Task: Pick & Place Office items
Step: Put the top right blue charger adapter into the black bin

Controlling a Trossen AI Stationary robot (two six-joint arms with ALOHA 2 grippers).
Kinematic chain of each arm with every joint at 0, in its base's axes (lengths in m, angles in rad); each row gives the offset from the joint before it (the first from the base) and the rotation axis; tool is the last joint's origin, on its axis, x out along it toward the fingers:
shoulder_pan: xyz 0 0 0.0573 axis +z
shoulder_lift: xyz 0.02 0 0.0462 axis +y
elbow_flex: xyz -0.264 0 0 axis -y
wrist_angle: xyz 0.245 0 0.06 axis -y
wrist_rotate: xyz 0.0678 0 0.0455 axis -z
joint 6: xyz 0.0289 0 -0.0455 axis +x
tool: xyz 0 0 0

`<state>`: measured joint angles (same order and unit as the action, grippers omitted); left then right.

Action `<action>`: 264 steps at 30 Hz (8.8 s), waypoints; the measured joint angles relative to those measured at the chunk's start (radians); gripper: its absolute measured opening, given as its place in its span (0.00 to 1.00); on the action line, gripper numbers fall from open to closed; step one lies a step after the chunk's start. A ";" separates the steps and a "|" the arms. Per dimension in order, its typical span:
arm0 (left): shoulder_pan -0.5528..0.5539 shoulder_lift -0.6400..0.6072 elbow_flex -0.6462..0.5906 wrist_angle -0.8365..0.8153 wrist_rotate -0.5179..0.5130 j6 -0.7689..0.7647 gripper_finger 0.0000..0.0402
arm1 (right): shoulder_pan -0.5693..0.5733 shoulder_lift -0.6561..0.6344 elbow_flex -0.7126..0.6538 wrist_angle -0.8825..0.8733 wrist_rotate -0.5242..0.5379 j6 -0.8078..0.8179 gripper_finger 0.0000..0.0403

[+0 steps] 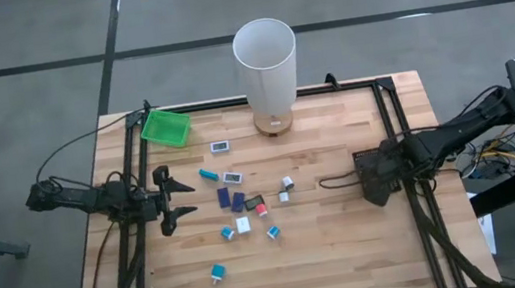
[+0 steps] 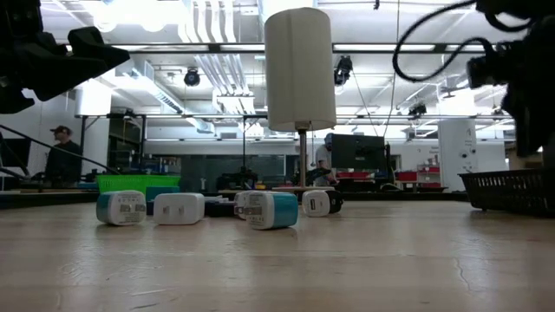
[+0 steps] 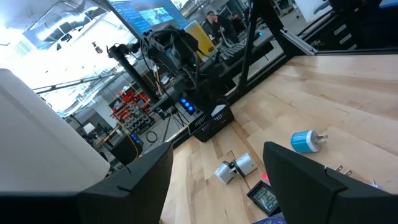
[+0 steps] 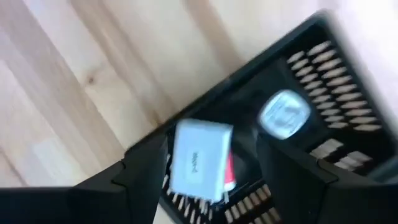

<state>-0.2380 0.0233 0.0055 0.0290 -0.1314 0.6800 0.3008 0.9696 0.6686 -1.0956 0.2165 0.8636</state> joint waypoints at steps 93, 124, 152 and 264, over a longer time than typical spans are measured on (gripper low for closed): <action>0.000 0.008 0.000 0.000 0.000 0.000 0.64 | -0.013 1.039 0.632 0.824 -0.130 -1.239 0.58; 0.000 0.007 0.000 0.000 0.000 0.000 0.64 | -0.035 1.044 0.631 0.839 -0.221 -1.138 0.43; 0.000 0.007 0.000 0.000 0.000 0.000 0.64 | -0.065 1.090 0.611 0.856 -0.327 -1.132 0.45; 0.000 0.013 0.000 0.000 0.000 0.000 0.64 | -0.199 0.132 -0.003 0.016 0.054 0.886 0.35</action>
<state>-0.2380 0.0364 0.0053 0.0288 -0.1314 0.6800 0.1020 1.1017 0.6655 -1.0800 0.2708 1.7498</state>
